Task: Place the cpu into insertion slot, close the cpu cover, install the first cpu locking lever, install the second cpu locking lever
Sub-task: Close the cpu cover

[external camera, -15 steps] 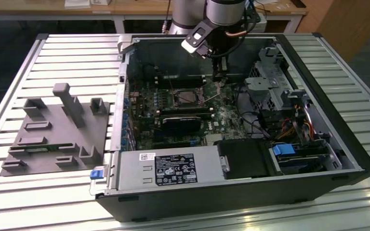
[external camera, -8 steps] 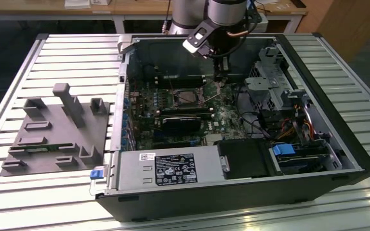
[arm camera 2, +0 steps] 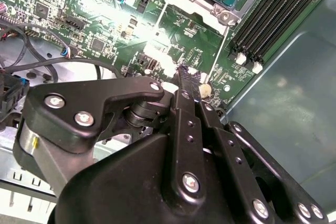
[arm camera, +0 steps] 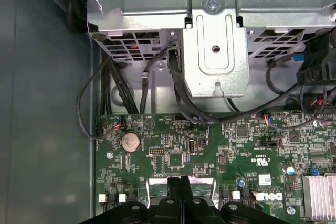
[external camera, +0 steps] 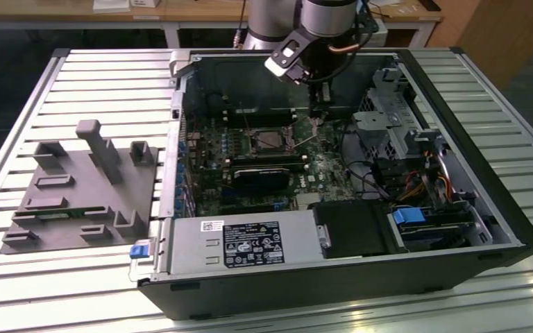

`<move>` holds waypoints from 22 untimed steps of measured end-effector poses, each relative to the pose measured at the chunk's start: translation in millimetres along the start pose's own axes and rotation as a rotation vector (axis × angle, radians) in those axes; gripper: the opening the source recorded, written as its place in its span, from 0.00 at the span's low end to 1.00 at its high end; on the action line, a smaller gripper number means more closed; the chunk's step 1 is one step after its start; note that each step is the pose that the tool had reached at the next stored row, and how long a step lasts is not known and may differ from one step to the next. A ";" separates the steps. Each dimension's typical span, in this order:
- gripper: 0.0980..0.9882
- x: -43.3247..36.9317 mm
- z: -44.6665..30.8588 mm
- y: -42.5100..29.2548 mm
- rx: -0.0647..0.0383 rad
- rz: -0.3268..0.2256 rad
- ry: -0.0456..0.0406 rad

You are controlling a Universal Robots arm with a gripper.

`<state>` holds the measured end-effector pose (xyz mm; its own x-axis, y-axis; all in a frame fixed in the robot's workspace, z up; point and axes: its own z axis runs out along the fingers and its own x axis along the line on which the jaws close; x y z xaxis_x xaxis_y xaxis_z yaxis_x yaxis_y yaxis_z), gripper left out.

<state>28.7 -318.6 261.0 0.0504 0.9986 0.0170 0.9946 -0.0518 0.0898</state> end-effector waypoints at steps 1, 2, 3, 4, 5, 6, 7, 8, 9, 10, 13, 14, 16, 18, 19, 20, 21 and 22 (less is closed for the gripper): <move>0.00 0.0 0.1 0.3 0.000 0.000 0.0000; 0.00 0.0 0.1 0.4 0.000 0.000 0.0000; 0.00 0.0 0.1 0.5 0.000 0.000 0.0000; 0.00 0.0 0.1 0.5 0.000 0.000 0.0001; 0.00 0.0 0.1 0.5 0.000 0.000 0.0000; 0.00 0.0 0.1 0.5 0.000 0.000 0.0000; 0.00 0.0 0.1 0.5 0.000 0.000 0.0000; 0.00 0.0 0.1 0.6 0.000 0.000 0.0000; 0.00 0.0 0.1 0.6 0.000 0.000 0.0000; 0.00 0.0 0.1 0.6 0.000 0.000 0.0000; 0.00 0.0 0.8 0.6 0.000 0.000 0.0003; 0.00 0.1 1.1 0.9 0.000 0.000 0.0002; 0.00 0.1 1.6 2.4 0.000 0.000 -0.0001; 0.00 0.2 2.1 5.5 0.000 0.000 0.0000; 0.00 0.3 2.4 6.9 0.000 0.000 0.0000; 0.00 0.5 3.1 8.1 0.000 0.000 0.0002; 0.00 0.5 4.0 9.3 0.001 0.000 0.0001; 0.00 0.5 4.7 10.6 0.001 0.000 0.0000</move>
<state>39.6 -318.6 257.3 0.0505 0.9986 0.0170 0.9947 -0.0518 0.0888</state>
